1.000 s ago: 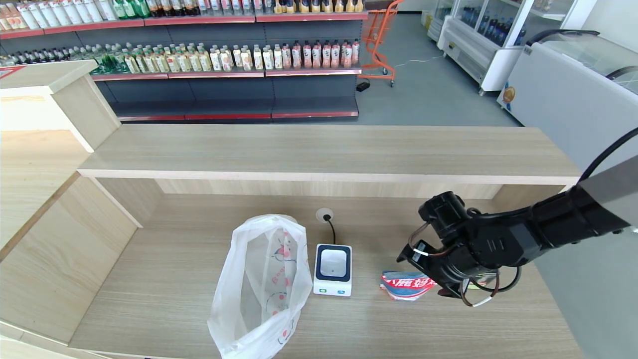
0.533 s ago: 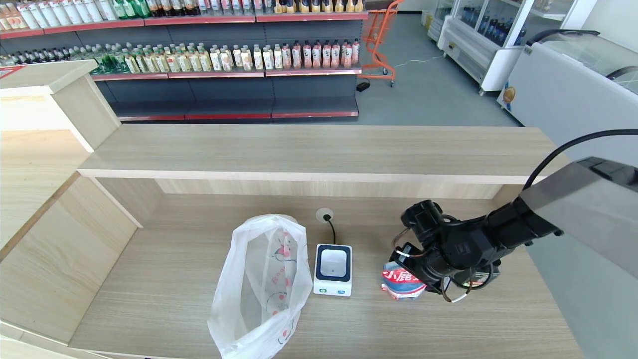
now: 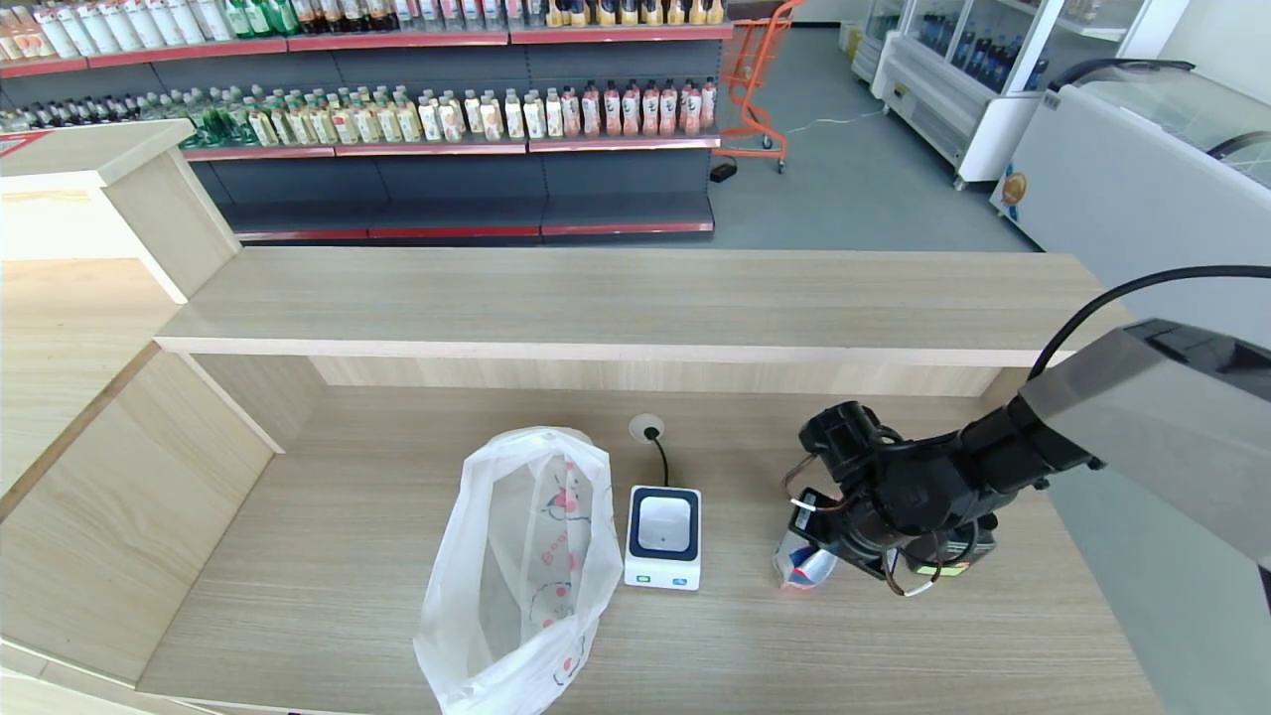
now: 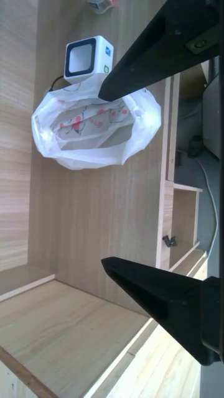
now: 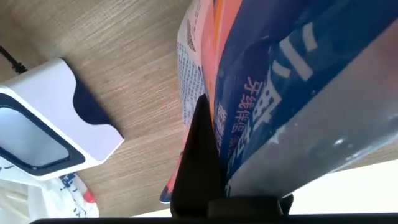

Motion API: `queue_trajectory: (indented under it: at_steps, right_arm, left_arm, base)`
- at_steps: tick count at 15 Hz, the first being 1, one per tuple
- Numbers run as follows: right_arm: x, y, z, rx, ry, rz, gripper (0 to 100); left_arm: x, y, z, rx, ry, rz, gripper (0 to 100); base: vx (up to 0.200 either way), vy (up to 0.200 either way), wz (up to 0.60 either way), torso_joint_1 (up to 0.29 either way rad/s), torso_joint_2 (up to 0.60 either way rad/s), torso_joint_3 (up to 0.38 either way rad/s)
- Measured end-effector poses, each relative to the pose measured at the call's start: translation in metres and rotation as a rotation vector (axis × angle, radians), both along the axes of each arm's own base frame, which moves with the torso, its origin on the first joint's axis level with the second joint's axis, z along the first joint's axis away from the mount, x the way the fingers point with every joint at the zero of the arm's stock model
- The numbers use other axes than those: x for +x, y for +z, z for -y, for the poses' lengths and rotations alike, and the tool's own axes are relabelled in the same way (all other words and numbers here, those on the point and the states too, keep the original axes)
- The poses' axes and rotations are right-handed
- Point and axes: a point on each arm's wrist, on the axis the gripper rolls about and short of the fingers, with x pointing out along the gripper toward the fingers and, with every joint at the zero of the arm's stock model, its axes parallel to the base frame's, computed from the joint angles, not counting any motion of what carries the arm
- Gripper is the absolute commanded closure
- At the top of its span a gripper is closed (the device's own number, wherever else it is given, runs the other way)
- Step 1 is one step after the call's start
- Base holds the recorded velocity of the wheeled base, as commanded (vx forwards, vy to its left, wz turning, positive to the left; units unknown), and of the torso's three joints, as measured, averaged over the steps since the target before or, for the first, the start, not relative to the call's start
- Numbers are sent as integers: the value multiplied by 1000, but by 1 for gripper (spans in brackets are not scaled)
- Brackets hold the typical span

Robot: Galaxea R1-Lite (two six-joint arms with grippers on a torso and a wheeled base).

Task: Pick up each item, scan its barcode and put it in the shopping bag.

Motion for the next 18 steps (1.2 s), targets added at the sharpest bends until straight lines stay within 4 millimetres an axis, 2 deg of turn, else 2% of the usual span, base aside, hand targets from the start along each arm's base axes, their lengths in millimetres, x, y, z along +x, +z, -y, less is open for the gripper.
queue_trajectory:
  at_steps: [2,5,7,9,10,12,14,18]
  right_arm:
    - [0,11,5,4,6,24,100]
    - [-16,59,12,120,150,113,100]
    - [-47,101,32,205,423,199,100]
    - [-84,120,67,279,754,307,100]
    - [-101,129,84,371,873,375,100]
    - [-129,148,104,410,1017,530,100]
    - [-158,167,109,436,1099,617,100]
    - [-208,198,105,528,1130,607,100]
  left_arm:
    - [0,0,0,0,0,0,0]
    - [0,0,0,0,0,0,0]
    - [0,0,0,0,0,0,0]
    - [0,0,0,0,0,0,0]
    - [0,0,0,0,0,0,0]
    - [0,0,0,0,0,0,0]
    - [0,0,0,0,0,0,0]
    - [0,0,0,0,0,0,0]
  base:
    - [0,0,0,0,0,0]
    - [0,0,0,0,0,0]
    - [0,0,0,0,0,0]
    - [0,0,0,0,0,0]
    - [0,0,0,0,0,0]
    - [0,0,0,0,0,0]
    - [0,0,0,0,0,0]
    - [0,0,0,0,0,0]
